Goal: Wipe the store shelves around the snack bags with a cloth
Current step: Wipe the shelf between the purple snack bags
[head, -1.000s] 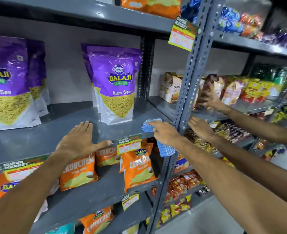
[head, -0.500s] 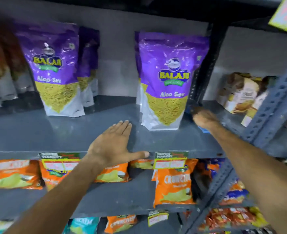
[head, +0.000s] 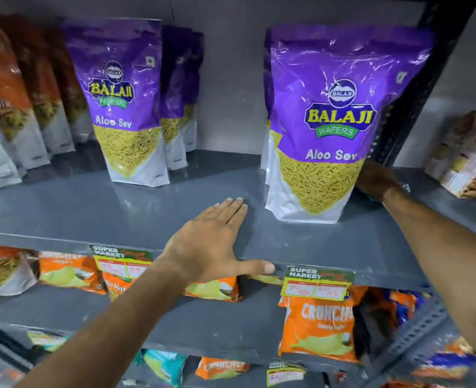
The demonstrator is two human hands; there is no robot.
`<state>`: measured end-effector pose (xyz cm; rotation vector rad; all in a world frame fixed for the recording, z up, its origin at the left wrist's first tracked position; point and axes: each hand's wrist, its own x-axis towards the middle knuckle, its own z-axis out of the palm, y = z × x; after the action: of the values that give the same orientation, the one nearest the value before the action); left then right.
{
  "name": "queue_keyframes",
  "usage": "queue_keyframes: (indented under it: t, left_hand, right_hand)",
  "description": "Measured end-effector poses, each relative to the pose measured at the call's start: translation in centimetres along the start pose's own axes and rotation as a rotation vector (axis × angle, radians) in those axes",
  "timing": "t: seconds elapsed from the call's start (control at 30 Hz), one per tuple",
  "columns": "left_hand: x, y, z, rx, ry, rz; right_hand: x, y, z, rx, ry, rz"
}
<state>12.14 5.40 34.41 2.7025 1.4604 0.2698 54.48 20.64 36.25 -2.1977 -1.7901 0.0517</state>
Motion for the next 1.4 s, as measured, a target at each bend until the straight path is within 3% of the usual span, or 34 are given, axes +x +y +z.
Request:
queue_keyframes:
  t: [0.43,0.67,0.97,1.4]
  left_hand:
    - [-0.7,0.7,-0.9,-0.014,-0.05,-0.009]
    - [-1.8,0.5,-1.1,0.038,-0.062,0.063]
    - [-6.0,-1.5,-0.9,0.127,-0.004,0.155]
    - [-15.2,-11.1,-0.9,0.262,0.168,-0.056]
  right_hand:
    - [-15.7,-5.7,-3.8,-0.081,0.075,0.066]
    - [-23.2,-6.6,-2.3,-0.091,0.14,0.142]
    - [-30.7,-15.0,1.0,-0.131,0.287,-0.012]
    - [-28.4,-33.8,5.7,0.111,0.197,-0.478]
